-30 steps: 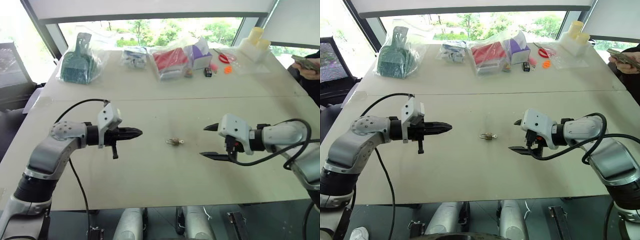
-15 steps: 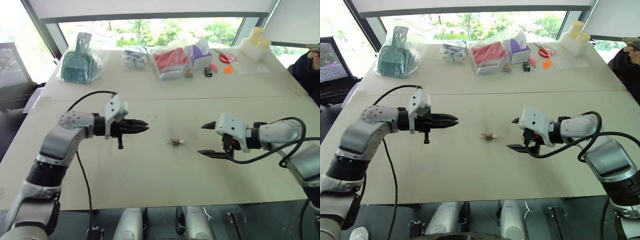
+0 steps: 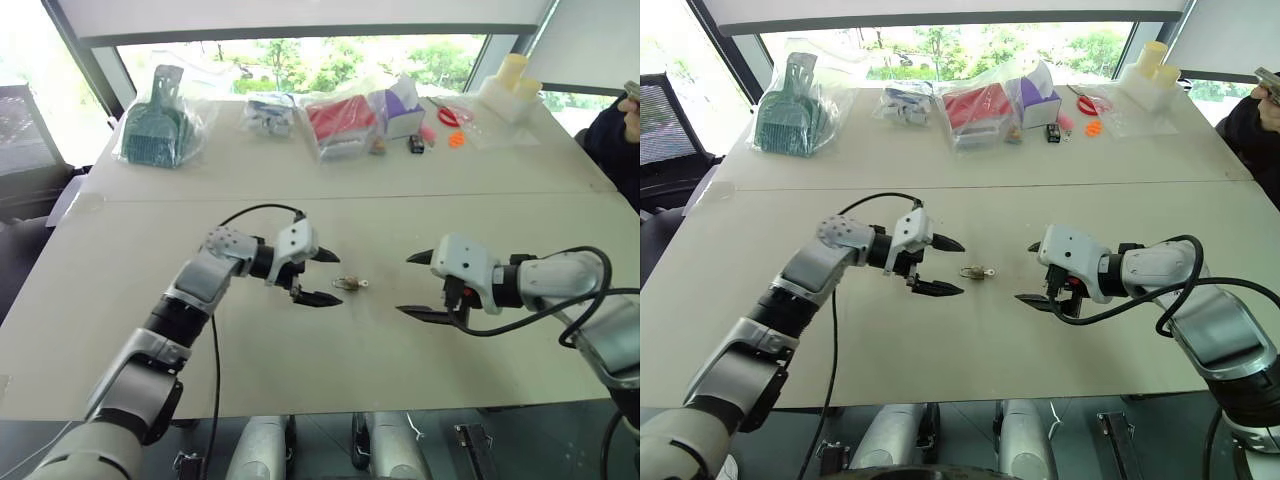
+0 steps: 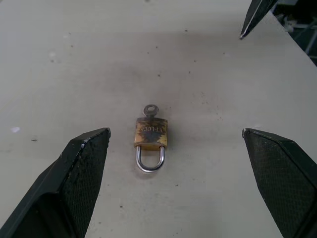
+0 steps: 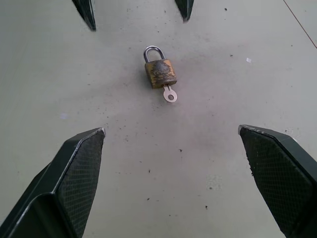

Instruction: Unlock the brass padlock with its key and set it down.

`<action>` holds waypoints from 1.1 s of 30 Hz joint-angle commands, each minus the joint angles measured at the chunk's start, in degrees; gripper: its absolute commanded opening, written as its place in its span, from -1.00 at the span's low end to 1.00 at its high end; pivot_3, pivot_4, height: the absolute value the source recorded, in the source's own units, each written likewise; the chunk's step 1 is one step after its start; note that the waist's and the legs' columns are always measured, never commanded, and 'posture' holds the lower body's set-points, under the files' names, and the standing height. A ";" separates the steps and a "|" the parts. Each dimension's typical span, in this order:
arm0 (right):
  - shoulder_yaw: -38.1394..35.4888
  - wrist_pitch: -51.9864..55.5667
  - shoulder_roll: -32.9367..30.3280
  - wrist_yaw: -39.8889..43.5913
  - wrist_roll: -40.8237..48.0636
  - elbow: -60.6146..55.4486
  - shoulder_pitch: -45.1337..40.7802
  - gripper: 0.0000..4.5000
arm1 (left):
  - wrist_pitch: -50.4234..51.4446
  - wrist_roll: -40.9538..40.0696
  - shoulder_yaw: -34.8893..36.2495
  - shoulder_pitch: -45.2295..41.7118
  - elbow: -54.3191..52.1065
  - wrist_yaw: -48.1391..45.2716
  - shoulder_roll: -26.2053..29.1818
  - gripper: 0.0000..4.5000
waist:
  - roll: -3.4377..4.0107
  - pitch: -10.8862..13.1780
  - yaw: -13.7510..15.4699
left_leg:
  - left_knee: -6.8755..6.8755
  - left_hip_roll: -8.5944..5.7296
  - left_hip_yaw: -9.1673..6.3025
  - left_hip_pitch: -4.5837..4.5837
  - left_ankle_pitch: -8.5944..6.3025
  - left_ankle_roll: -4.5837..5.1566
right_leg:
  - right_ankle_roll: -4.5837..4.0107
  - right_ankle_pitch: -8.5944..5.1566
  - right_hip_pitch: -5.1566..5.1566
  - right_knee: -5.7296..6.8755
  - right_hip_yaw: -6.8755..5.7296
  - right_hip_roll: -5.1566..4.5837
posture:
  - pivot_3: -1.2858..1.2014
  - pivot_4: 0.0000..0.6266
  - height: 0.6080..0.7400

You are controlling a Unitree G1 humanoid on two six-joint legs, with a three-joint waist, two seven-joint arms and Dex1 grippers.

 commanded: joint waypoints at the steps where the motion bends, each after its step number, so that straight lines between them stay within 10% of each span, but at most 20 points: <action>1: -2.59 0.76 -0.40 -0.97 0.85 -3.15 0.68 1.00 | -5.44 3.57 -0.55 -2.55 5.22 1.63 -2.34 0.98 | 0.00 0.00 0.01 | 0.00 0.00 -0.01 0.00 0.00 0.00 | 0.00 0.00 0.00 -0.01 0.00 0.00 | 0.03 -0.52 1.00; 15: -4.38 2.52 -0.88 -2.61 1.08 -5.84 3.07 1.00 | -14.95 9.10 0.42 -5.60 19.69 4.19 -8.63 0.98 | -0.02 -0.01 0.21 | 0.02 0.01 -0.05 -0.02 -0.01 0.02 | 0.00 0.01 0.00 0.00 -0.01 -0.03 | 0.03 -0.52 1.00; 24: -3.35 1.82 -0.94 -2.83 0.72 -5.34 2.17 1.00 | -17.19 10.94 0.69 -6.51 22.86 4.14 -8.25 -0.61 | -0.03 -0.01 1.11 | 0.05 0.01 -0.03 0.03 -0.01 0.02 | -0.08 0.03 0.03 0.00 -0.01 -0.03 | 0.03 -0.52 1.00; 33: 7.04 -12.34 4.58 -10.53 -14.44 1.76 -4.43 1.00 | -13.87 7.65 4.23 -11.07 20.71 1.22 -5.98 -0.67 | -0.04 -0.01 1.02 | 0.04 0.01 -0.01 0.02 -0.01 0.02 | -0.08 0.04 -0.02 0.02 -0.01 0.01 | 0.03 -0.52 1.00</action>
